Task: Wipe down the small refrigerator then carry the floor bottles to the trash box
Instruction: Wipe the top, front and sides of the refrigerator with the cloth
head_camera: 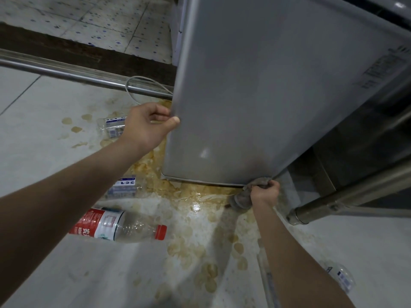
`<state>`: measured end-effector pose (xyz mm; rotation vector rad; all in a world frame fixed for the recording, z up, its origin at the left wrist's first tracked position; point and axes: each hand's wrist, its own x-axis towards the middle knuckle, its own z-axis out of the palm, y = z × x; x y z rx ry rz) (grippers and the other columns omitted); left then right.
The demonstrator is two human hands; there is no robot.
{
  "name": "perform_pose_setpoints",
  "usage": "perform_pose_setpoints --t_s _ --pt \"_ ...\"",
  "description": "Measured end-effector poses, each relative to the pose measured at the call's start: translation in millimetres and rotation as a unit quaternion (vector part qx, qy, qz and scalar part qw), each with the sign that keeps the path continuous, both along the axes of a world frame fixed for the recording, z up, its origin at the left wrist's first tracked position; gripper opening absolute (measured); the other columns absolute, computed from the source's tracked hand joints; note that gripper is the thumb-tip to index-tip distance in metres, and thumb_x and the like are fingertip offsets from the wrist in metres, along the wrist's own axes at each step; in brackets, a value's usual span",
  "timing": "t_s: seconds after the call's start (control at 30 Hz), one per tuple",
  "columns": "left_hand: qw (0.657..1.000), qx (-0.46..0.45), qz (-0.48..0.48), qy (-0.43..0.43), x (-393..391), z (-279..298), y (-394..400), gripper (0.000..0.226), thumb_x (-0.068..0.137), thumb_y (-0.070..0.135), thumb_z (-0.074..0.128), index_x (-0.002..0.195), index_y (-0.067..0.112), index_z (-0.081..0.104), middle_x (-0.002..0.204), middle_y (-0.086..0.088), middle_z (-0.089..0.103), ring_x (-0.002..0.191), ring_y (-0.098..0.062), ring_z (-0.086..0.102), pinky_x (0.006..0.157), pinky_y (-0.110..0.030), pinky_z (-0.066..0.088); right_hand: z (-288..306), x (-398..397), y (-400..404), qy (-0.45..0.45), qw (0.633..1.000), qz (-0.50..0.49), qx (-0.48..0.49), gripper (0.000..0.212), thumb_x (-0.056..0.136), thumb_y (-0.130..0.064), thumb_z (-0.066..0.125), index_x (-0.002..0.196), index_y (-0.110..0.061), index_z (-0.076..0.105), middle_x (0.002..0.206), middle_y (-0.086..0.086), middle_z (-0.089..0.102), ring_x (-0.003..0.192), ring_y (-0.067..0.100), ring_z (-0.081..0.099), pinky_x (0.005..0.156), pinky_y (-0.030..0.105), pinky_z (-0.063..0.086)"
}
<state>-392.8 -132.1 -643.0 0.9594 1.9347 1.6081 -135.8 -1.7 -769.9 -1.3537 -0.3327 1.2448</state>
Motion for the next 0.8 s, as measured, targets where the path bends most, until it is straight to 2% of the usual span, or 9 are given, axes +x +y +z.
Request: perform_pose_setpoints --t_s 0.07,0.13,0.2,0.27,0.3,0.37,0.43,0.5,0.8 --pt "1.000 0.001 0.002 -0.002 0.3 -0.6 0.1 0.018 0.079 0.018 0.073 0.091 0.011 0.063 0.081 0.003 0.061 0.085 -0.014 0.059 0.089 -0.034 0.053 -5.0 0.4 14.0 -0.006 0.999 0.020 -0.046 0.021 0.084 0.001 0.051 0.101 -0.012 0.052 0.089 0.003 0.047 0.080 0.018 0.045 0.081 0.034 0.044" --pt "1.000 0.004 0.004 -0.005 0.6 -0.6 0.4 0.018 0.079 0.017 0.073 0.092 0.010 0.063 0.080 0.004 0.061 0.084 -0.013 0.059 0.089 -0.034 0.052 -0.2 8.5 15.9 0.033 0.998 0.035 -0.032 0.017 0.086 -0.005 0.050 0.080 -0.021 0.045 0.078 -0.002 0.043 0.067 0.011 0.043 0.071 0.026 0.043" --pt "1.000 0.003 0.004 -0.003 0.9 -0.5 0.4 0.016 0.079 0.017 0.073 0.092 0.011 0.064 0.079 0.006 0.061 0.083 -0.012 0.059 0.087 -0.032 0.052 0.0 21.9 21.0 -0.195 0.980 0.030 -0.038 0.027 0.092 -0.007 0.041 0.066 -0.017 0.037 0.072 0.000 0.038 0.063 0.010 0.039 0.079 0.019 0.041" --pt "1.000 0.005 0.007 -0.008 1.2 -1.1 0.9 0.015 0.079 0.017 0.073 0.091 0.012 0.064 0.081 0.005 0.062 0.084 -0.012 0.059 0.087 -0.032 0.053 -10.0 30.2 22.5 -0.247 0.967 0.048 -0.027 0.025 0.092 -0.007 0.041 0.068 -0.014 0.042 0.076 0.002 0.044 0.070 0.012 0.044 0.102 0.027 0.036" --pt "1.000 0.006 0.010 -0.014 1.7 -1.5 1.1 0.015 0.079 0.017 0.073 0.090 0.012 0.064 0.082 0.004 0.063 0.085 -0.012 0.060 0.087 -0.032 0.053 -5.2 29.9 19.5 -0.323 0.941 0.089 -0.044 0.020 0.091 -0.007 0.044 0.072 -0.013 0.046 0.080 0.002 0.048 0.075 0.014 0.047 0.104 0.032 0.036" --pt "1.000 0.005 0.017 -0.022 2.7 -1.6 1.6 0.016 0.079 0.017 0.073 0.091 0.011 0.064 0.085 0.000 0.064 0.086 -0.013 0.060 0.086 -0.031 0.053 5.7 26.5 6.8 -0.473 0.863 0.176 -0.024 0.012 0.085 -0.007 0.055 0.090 -0.016 0.050 0.089 0.002 0.054 0.081 0.017 0.053 0.092 0.036 0.046" --pt "0.999 0.003 0.023 -0.023 3.2 -1.1 2.1 0.018 0.079 0.017 0.073 0.092 0.010 0.064 0.086 -0.001 0.063 0.085 -0.013 0.060 0.084 -0.028 0.052 9.2 16.7 -4.9 -0.468 0.866 0.174 -0.014 0.029 0.080 -0.006 0.063 0.106 -0.015 0.053 0.096 0.004 0.057 0.088 0.021 0.056 0.085 0.033 0.047" --pt "0.999 0.003 0.027 -0.028 3.9 -0.5 2.5 0.018 0.080 0.017 0.073 0.093 0.010 0.063 0.087 -0.003 0.063 0.084 -0.014 0.060 0.083 -0.027 0.052 19.6 6.3 -13.8 -0.451 0.883 0.129 -0.004 0.035 0.077 -0.005 0.068 0.109 -0.010 0.056 0.099 0.004 0.059 0.093 0.023 0.056 0.084 0.028 0.044" --pt "0.998 -0.010 0.028 -0.051 6.3 3.1 3.5 0.016 0.080 0.014 0.072 0.092 0.011 0.061 0.072 0.005 0.058 0.075 -0.014 0.059 0.084 -0.028 0.051 39.5 -52.0 -53.5 -0.448 0.878 0.161 0.053 0.033 0.071 -0.004 0.073 0.095 -0.016 0.052 0.110 0.009 0.061 0.096 0.026 0.060 0.078 0.023 0.040"
